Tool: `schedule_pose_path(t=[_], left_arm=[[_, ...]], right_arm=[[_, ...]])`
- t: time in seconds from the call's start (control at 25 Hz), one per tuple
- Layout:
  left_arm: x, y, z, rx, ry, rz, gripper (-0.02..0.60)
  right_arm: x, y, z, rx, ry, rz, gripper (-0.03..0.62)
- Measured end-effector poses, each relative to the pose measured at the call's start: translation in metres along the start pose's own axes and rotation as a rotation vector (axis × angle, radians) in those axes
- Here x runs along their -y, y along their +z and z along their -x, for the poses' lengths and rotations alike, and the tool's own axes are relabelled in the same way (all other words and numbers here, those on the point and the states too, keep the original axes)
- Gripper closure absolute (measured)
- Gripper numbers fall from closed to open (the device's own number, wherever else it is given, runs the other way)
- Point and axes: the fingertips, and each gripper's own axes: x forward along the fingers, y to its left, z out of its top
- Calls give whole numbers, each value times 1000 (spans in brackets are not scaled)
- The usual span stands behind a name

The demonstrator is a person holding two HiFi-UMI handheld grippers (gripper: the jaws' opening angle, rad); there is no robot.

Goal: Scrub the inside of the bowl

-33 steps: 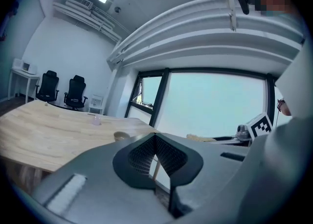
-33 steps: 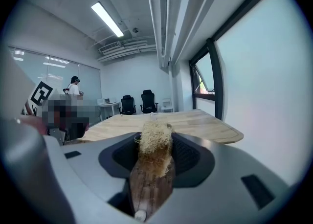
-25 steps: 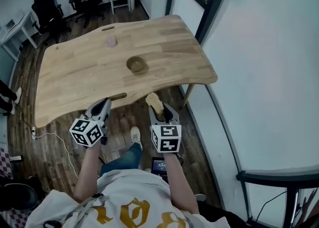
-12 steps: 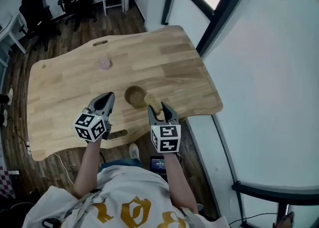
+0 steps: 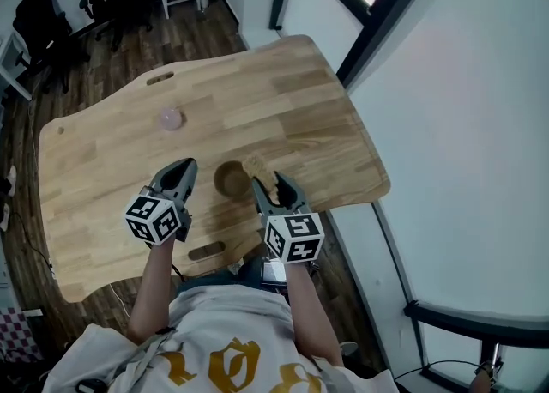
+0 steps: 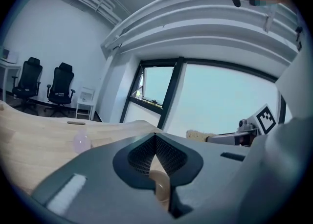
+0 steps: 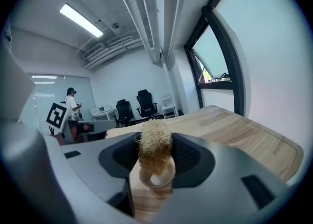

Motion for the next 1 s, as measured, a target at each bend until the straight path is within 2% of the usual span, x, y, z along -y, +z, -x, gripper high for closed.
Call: schedule_pose_path(t=[0.2, 0.32, 0.4, 0.6, 0.76, 1.0], left_arm=[[-10, -8, -1, -13, -3, 16, 580], [-19, -15, 1, -34, 57, -44, 580], [-24, -12, 3, -13, 95, -74, 580], [-25, -12, 0, -4, 72, -11, 580], [-29, -23, -9, -55, 81, -10, 580], [-43, -52, -23, -142, 79, 13, 580]], right_arm=[[2, -13, -14, -52, -3, 19, 411], [0, -18, -15, -55, 11, 0, 411], [-1, -16, -16, -49, 22, -6, 411], [1, -8, -21, -45, 31, 39, 411], [9, -14, -29, -55, 18, 69, 411], [19, -35, -46, -107, 23, 43, 411]])
